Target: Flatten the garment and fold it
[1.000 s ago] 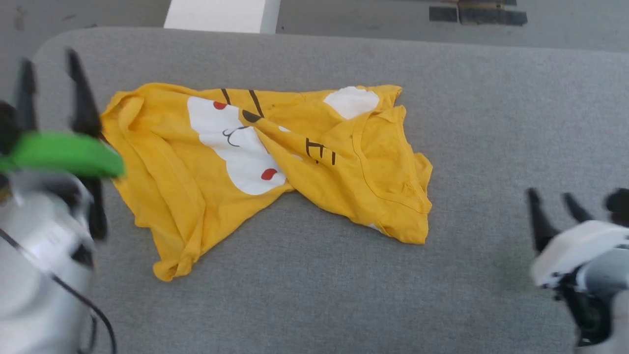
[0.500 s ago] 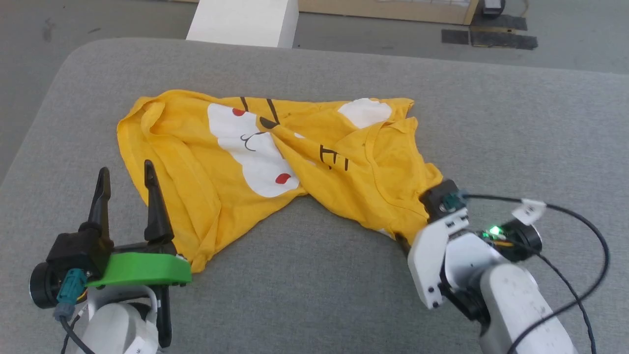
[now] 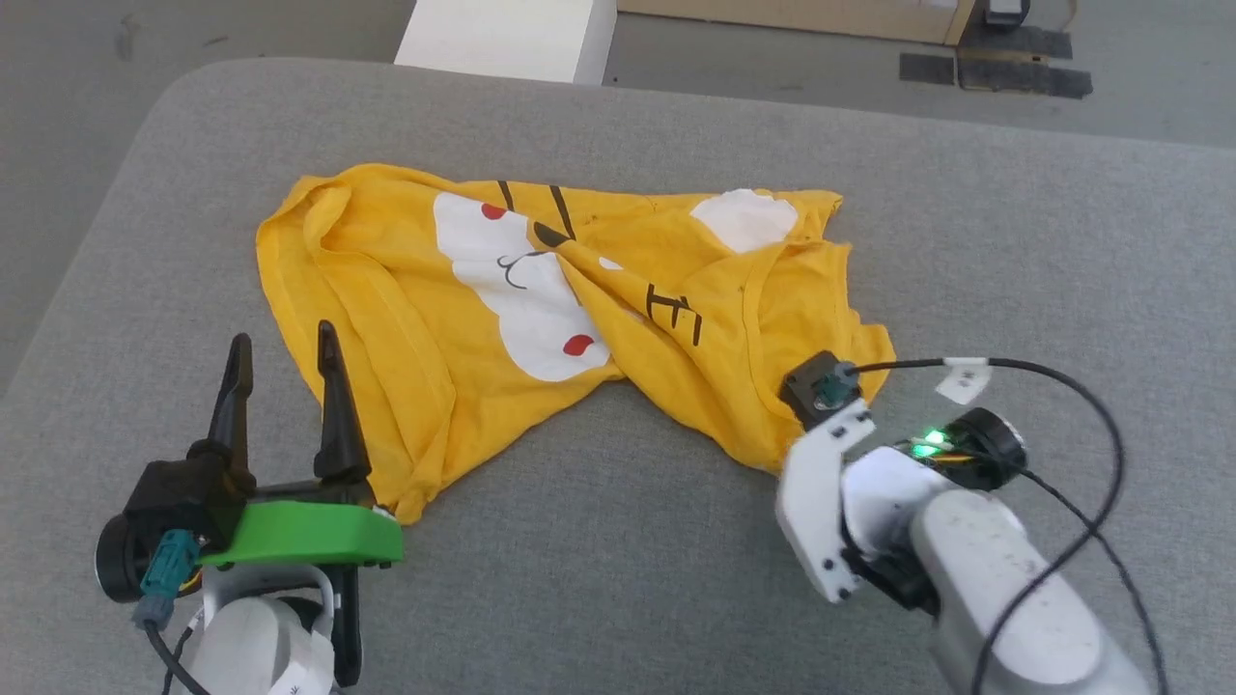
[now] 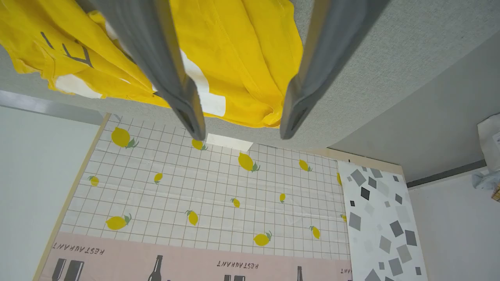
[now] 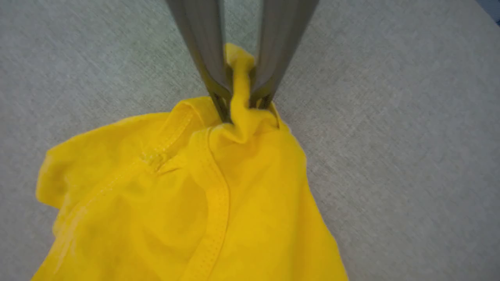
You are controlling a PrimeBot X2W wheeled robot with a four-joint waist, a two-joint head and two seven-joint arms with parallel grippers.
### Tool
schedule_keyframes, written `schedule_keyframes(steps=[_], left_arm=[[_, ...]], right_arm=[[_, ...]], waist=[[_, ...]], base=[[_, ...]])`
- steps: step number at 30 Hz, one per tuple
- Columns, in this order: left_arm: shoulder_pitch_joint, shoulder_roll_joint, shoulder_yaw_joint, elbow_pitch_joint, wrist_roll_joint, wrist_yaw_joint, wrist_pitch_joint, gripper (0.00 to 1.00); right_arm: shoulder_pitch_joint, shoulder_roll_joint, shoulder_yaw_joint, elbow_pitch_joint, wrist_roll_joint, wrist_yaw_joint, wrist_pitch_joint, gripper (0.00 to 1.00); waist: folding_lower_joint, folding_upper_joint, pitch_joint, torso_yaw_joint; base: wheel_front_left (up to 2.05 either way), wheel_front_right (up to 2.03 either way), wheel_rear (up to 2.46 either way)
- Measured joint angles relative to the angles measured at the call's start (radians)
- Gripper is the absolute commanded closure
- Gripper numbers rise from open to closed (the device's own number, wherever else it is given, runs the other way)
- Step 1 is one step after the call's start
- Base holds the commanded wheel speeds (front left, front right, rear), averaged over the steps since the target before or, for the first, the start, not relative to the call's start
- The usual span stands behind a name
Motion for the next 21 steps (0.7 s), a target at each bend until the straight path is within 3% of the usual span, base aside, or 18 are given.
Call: schedule_keyframes(steps=[2,6,8,11,13,16,17,21], left_arm=[[0.0,-0.007,0.004,0.006,0.005,-0.015,0.0,0.0],[0.001,-0.015,0.011,0.013,0.016,-0.034,0.0,0.0],[0.001,-0.018,0.013,0.016,0.018,-0.042,0.0,0.0],[0.001,-0.023,0.014,0.023,0.02,-0.052,0.0,0.0],[0.001,-0.025,0.013,0.033,0.02,-0.062,0.0,0.0],[-0.001,-0.027,0.013,0.05,0.021,-0.069,0.0,0.0],[-0.001,-0.028,0.012,0.057,0.021,-0.072,0.0,0.0],[-0.007,-0.032,-0.006,0.089,0.021,-0.087,0.002,0.0]], right_arm=[[0.018,-0.062,0.02,-0.044,0.054,0.001,0.009,1.0],[0.083,-0.272,0.0,-0.166,0.136,0.001,0.082,1.0],[0.109,-0.394,-0.06,-0.207,0.152,0.005,0.13,1.0],[0.114,-0.515,-0.197,-0.221,0.131,0.005,0.159,1.0],[0.104,-0.539,-0.294,-0.211,0.084,0.005,0.158,1.0],[0.087,-0.508,-0.39,-0.185,0.042,0.005,0.13,1.0],[0.087,-0.484,-0.4,-0.181,0.034,0.005,0.115,0.0],[0.091,-0.378,-0.471,-0.188,0.058,0.005,0.069,0.0]], waist=[[0.0,0.0,-0.011,-0.001],[0.0,0.0,-0.028,-0.005],[0.0,0.0001,-0.033,-0.01],[0.0,0.0,-0.03,-0.015],[0.0,0.0,-0.024,-0.017],[0.0,0.0001,-0.017,-0.021],[0.0,0.0,-0.016,-0.023],[0.0,0.0,-0.024,-0.028]], base=[[0.0,0.0,0.0],[0.0,0.0,0.0],[0.0,0.0,0.0],[0.0,0.0,0.0],[0.0,0.0,0.0],[0.0,0.0,0.0],[0.0,0.0,0.0],[0.0,0.0,0.0]])
